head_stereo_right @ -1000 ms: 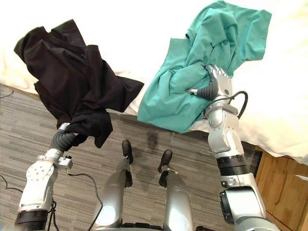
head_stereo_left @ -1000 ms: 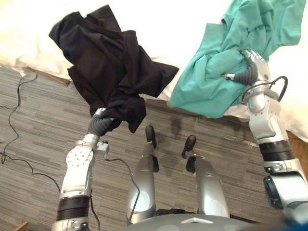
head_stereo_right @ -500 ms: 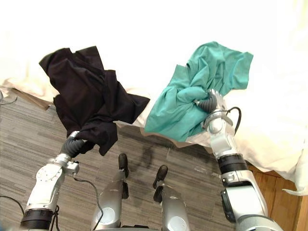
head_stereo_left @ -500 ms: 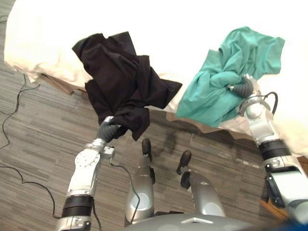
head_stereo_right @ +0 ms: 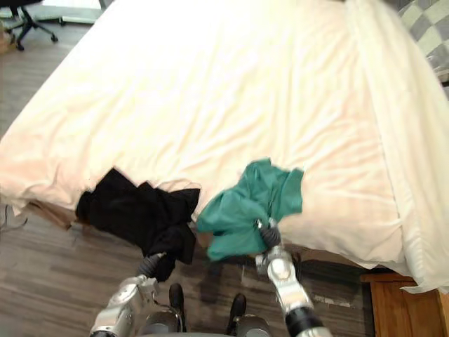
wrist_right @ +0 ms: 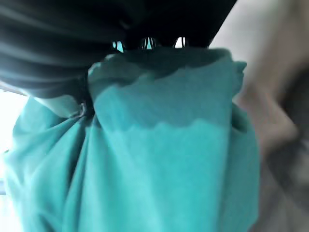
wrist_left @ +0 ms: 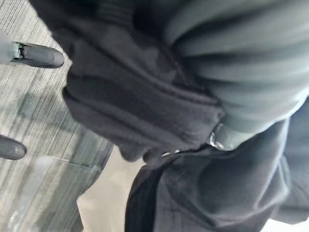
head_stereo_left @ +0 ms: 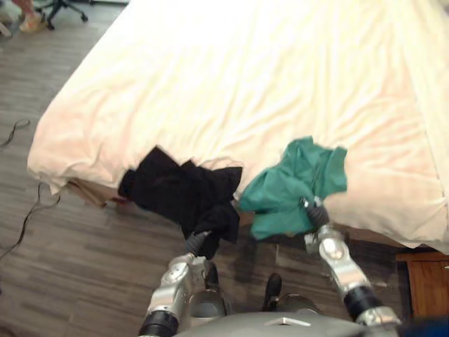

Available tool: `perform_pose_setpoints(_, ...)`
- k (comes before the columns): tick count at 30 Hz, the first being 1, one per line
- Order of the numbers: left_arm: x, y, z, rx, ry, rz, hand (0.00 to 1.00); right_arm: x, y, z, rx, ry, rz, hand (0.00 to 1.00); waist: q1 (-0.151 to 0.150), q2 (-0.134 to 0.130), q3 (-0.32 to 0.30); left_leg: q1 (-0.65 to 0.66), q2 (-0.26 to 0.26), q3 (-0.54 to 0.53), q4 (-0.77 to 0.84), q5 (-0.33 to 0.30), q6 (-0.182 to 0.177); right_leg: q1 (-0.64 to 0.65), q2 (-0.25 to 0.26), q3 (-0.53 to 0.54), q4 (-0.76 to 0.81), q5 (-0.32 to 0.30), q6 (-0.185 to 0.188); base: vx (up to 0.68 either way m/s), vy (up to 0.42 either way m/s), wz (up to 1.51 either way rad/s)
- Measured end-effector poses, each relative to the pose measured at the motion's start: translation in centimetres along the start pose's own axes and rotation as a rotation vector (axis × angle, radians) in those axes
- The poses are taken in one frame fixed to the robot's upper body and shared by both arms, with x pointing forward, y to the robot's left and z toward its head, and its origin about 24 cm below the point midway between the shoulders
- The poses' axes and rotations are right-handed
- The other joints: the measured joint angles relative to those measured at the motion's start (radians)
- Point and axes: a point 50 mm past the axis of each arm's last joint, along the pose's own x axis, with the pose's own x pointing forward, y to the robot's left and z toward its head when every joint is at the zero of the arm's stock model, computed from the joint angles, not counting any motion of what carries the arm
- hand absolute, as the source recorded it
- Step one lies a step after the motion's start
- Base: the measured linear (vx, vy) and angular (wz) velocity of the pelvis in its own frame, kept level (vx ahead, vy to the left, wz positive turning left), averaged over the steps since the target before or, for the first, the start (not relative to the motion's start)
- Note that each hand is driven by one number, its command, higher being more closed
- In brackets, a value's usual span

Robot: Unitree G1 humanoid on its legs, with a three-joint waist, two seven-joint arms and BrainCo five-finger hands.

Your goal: Tidy the bed and pick cloth on bed and put in laundry

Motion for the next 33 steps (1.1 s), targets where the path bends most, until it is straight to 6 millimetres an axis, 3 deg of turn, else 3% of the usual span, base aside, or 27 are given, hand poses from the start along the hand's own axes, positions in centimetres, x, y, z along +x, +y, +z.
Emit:
perform_pose_setpoints(1, -0.6, 0.6, -0.9, -0.041, 0.0, 0.038, 1.0, -1.3, 0.6, -2.0, 0.084, 0.066, 0.045, 1.0, -0.011, 0.005, -0.01, 0.021, 0.0, 0.001, -0.001, -0.005, -0.001, 0.025, 0.0, -0.003, -0.005, -0.003, 0.002, 0.05, 0.01, 0.03)
perform_pose_setpoints(4, -1.8, 2.1, -2.6, -0.146, -0.002, 0.114, 1.0, -4.0, 2.4, -5.0, 0.207, 0.156, 0.221, 1.0, -0.024, 0.013, -0.034, 0.077, -0.002, 0.002, -0.002, -0.02, -0.005, 0.094, -0.001, -0.011, -0.027, -0.007, 0.005, 0.06, 0.008, 0.05)
perform_pose_setpoints(7, -2.9, 2.9, -3.8, -0.249, -0.008, 0.161, 1.0, -6.4, 3.9, -6.6, 0.358, 0.213, 0.432, 1.0, -0.023, 0.018, -0.06, 0.095, -0.006, -0.012, -0.001, -0.023, -0.004, 0.127, -0.005, -0.033, -0.034, -0.013, 0.01, 0.03, 0.01, 0.2)
perform_pose_setpoints(10, -4.2, 3.4, -5.4, -0.37, -0.001, 0.207, 1.0, -8.5, 5.2, -6.9, 0.462, 0.206, 0.578, 1.0, -0.024, 0.022, -0.069, 0.102, -0.016, -0.054, -0.005, -0.022, -0.001, 0.157, -0.023, -0.082, -0.018, -0.033, 0.018, -0.02, 0.019, 0.47)
perform_pose_setpoints(11, -4.7, 3.4, -5.5, -0.404, -0.011, 0.208, 1.0, -9.2, 5.3, -7.0, 0.491, 0.201, 0.595, 1.0, -0.024, 0.019, -0.079, 0.094, -0.024, -0.039, -0.004, -0.05, 0.026, 0.162, -0.039, -0.115, -0.003, -0.046, 0.026, -0.05, 0.023, 0.72)
perform_pose_setpoints(13, -5.1, 3.4, -5.2, -0.434, -0.041, 0.192, 1.0, -10.1, 5.2, -6.8, 0.508, 0.174, 0.589, 1.0, -0.041, 0.001, -0.082, 0.085, -0.01, 0.127, 0.06, -0.1, 0.06, 0.196, -0.085, -0.211, 0.0, -0.056, 0.046, 0.03, 0.071, 1.43)
perform_pose_setpoints(14, -5.1, 2.9, -4.9, -0.454, -0.064, 0.172, 1.0, -10.5, 4.8, -6.4, 0.498, 0.144, 0.578, 1.0, -0.045, 0.002, -0.082, 0.055, 0.026, 0.217, 0.159, -0.105, 0.074, 0.21, -0.115, -0.265, 0.029, -0.076, 0.066, 0.06, 0.128, 1.61)
perform_pose_setpoints(16, -5.3, 2.3, -4.6, -0.473, -0.086, 0.158, 1.0, -10.7, 4.4, -6.1, 0.48, 0.126, 0.557, 1.0, -0.026, 0.026, -0.087, 0.024, 0.039, 0.266, 0.274, -0.122, 0.065, 0.223, -0.162, -0.311, 0.096, -0.112, 0.096, 0.05, 0.193, 0.93)
perform_pose_setpoints(20, -5.6, 2.7, -3.6, -0.442, -0.155, 0.171, 1.0, -9.3, 4.7, -4.9, 0.457, 0.086, 0.523, 1.0, -0.025, 0.04, -0.085, -0.019, -0.028, 0.246, 0.275, -0.169, 0.125, 0.248, -0.203, -0.377, 0.109, -0.104, 0.122, 0.05, 0.189, 0.72)
perform_pose_setpoints(22, -5.4, 2.7, -3.2, -0.423, -0.154, 0.166, 1.0, -8.9, 4.8, -4.7, 0.44, 0.085, 0.494, 1.0, -0.044, 0.034, -0.078, -0.001, -0.014, 0.394, 0.29, -0.211, 0.155, 0.292, -0.228, -0.46, 0.087, -0.068, 0.154, 0.05, 0.139, 1.04)
perform_pose_setpoints(24, -4.7, 1.7, -2.9, -0.392, -0.132, 0.107, 1.0, -8.8, 4.0, -5.1, 0.416, 0.102, 0.45, 1.0, -0.06, 0.039, -0.07, 0.012, -0.025, 0.43, 0.284, -0.185, 0.166, 0.316, -0.261, -0.537, 0.133, -0.059, 0.154, 0.08, 0.155, 1.42)
perform_pose_setpoints(25, -4.3, 1.0, -2.7, -0.378, -0.118, 0.074, 1.0, -8.5, 3.7, -5.3, 0.388, 0.116, 0.43, 1.0, -0.059, 0.058, -0.057, 0.034, -0.064, 0.352, 0.228, -0.153, 0.168, 0.315, -0.3, -0.558, 0.229, -0.069, 0.128, 0.04, 0.146, 1.54)
perform_pose_setpoints(26, -4.1, 0.6, -2.5, -0.365, -0.114, 0.054, 1.0, -8.3, 3.9, -5.4, 0.372, 0.122, 0.429, 1.0, -0.077, 0.062, -0.055, 0.042, -0.087, 0.305, 0.172, -0.128, 0.183, 0.313, -0.295, -0.543, 0.244, -0.11, 0.117, 0.01, 0.065, 1.78)
perform_pose_setpoints(27, -3.9, 0.5, -2.2, -0.359, -0.113, 0.047, 1.0, -7.8, 4.4, -4.9, 0.362, 0.11, 0.444, 1.0, -0.089, 0.053, -0.049, 0.054, -0.124, 0.253, 0.1, -0.096, 0.196, 0.297, -0.259, -0.529, 0.214, -0.124, 0.111, -0.01, -0.022, 1.65)
perform_pose_setpoints(28, -3.7, 0.6, -2.0, -0.37, -0.109, 0.051, 1.0, -7.5, 5.0, -4.6, 0.346, 0.102, 0.464, 1.0, -0.086, 0.042, -0.039, 0.065, -0.154, 0.226, 0.051, -0.071, 0.199, 0.303, -0.243, -0.556, 0.179, -0.128, 0.097, 0.0, -0.035, 1.19)
perform_pose_setpoints(30, -3.7, 0.6, -2.1, -0.399, -0.102, 0.068, 1.0, -7.1, 5.5, -4.1, 0.316, 0.094, 0.477, 1.0, -0.071, 0.045, -0.036, 0.079, -0.178, 0.207, 0.008, -0.048, 0.2, 0.309, -0.247, -0.561, 0.171, -0.11, 0.121, 0.01, 0.011, 0.54)
perform_pose_setpoints(33, -3.8, 0.7, -2.3, -0.403, -0.091, 0.081, 1.0, -7.0, 6.7, -3.8, 0.258, 0.096, 0.48, 1.0, -0.072, 0.05, -0.007, 0.094, -0.21, 0.114, -0.006, -0.03, 0.204, 0.333, -0.296, -0.609, 0.283, -0.107, 0.12, 0.05, 0.011, 0.91)
